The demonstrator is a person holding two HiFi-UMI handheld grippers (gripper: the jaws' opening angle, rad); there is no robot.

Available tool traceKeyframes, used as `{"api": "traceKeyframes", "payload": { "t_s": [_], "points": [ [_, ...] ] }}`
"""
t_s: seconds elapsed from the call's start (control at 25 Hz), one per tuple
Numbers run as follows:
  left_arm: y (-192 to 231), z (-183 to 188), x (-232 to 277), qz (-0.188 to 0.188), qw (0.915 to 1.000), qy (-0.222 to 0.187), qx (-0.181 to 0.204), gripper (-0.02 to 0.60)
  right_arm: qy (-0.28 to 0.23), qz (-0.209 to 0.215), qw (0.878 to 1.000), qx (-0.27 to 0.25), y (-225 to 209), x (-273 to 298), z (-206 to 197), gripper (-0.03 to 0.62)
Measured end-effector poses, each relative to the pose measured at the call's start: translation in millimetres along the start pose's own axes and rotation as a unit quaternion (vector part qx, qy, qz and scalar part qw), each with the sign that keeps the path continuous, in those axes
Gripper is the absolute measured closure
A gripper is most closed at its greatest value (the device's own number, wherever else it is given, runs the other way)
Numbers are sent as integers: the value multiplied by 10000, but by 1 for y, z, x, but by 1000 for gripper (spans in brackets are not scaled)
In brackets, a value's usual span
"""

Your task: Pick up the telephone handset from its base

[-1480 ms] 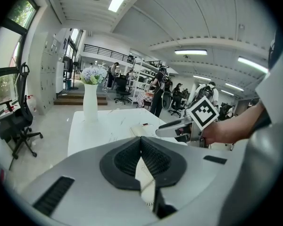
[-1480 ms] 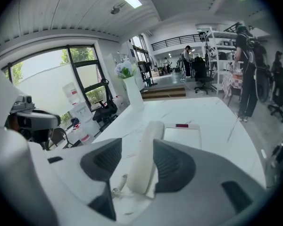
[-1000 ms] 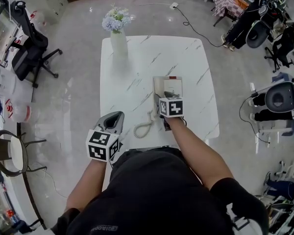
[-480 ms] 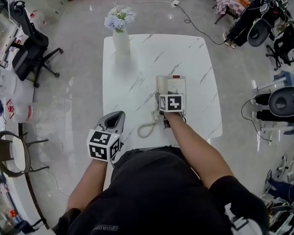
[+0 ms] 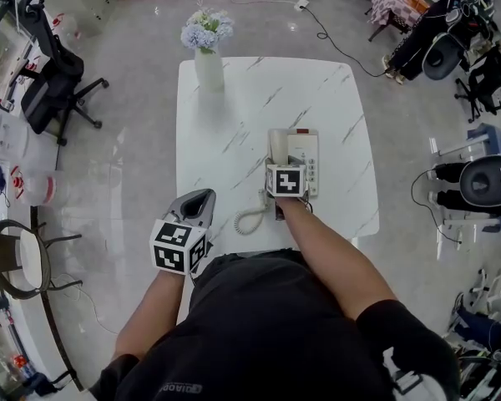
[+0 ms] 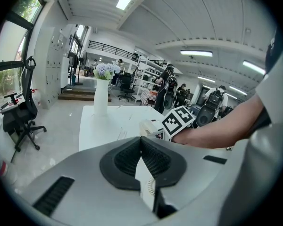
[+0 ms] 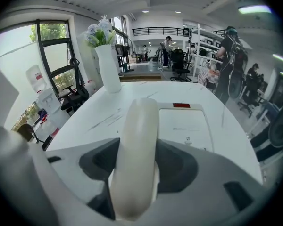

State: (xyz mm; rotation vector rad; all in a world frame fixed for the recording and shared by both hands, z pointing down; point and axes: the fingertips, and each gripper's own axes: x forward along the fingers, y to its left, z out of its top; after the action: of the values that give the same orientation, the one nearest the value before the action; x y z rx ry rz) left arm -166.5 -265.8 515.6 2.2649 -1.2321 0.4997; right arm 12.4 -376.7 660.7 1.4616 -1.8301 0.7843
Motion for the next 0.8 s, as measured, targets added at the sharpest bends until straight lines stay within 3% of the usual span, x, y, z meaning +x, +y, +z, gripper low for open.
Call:
{"api": "traceKeyframes", "payload": {
  "t_s": [0.56, 0.8],
  "points": [
    [-9, -1, -3, -38, 10000, -3, -33, 580, 83, 471, 9974, 530, -3, -5, 3, 382],
    [-16, 5, -1, -54, 10000, -33, 3, 579, -142, 726, 9953, 620, -8, -24, 17, 382]
  ]
}}
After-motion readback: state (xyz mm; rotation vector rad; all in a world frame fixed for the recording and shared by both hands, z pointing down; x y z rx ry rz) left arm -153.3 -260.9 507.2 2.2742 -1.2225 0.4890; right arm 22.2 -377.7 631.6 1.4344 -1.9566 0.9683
